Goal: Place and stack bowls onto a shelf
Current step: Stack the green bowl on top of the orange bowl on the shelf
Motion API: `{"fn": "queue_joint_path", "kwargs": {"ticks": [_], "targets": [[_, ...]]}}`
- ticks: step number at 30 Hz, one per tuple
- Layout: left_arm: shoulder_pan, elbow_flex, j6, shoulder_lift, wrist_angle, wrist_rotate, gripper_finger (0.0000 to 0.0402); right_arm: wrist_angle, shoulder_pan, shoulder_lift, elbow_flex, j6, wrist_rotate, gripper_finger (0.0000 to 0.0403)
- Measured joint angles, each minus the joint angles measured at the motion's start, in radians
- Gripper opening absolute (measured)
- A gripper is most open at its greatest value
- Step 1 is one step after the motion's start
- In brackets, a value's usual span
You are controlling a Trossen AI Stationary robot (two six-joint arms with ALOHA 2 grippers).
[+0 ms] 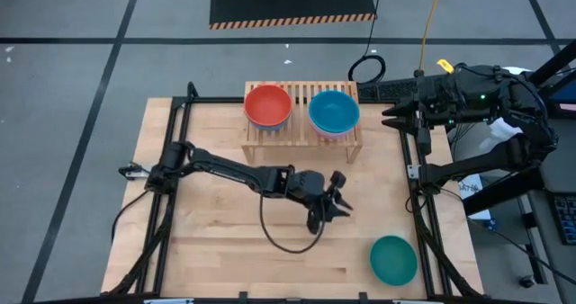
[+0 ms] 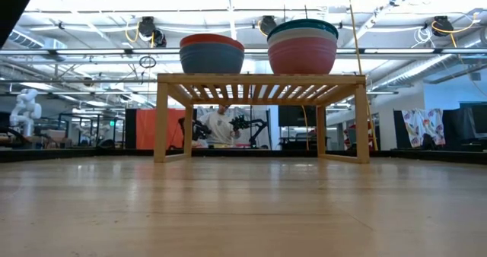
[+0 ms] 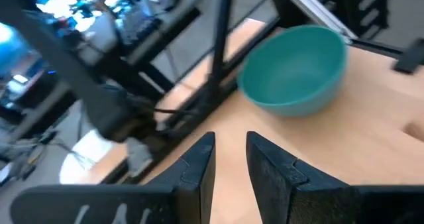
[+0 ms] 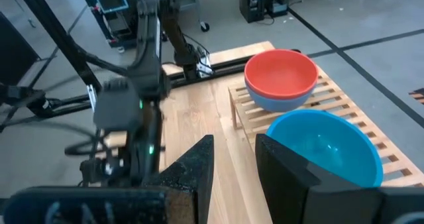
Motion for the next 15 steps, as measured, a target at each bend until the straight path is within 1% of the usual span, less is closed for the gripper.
{"fn": "queue_joint_path", "kwargs": {"ticks": [6,10,13,15], "targets": [[-0.036,0.000,0.047,0.075,0.013,0.008,0.0093,-0.002,0.000,0.000,0.000,0.000,-0.004,0.0106],[-0.055,0.003,0.052,0.114,0.066,0.018,0.0092,-0.002,0.000,0.000,0.000,-0.002,-0.004,0.0106],[-0.068,0.064,0.053,0.158,0.045,0.025,0.0092,-0.003,0.000,0.000,0.000,0.003,-0.007,0.0106],[-0.073,0.130,0.057,0.190,-0.011,0.025,0.0092,-0.009,0.000,0.001,0.000,0.023,-0.037,0.0106]]}}
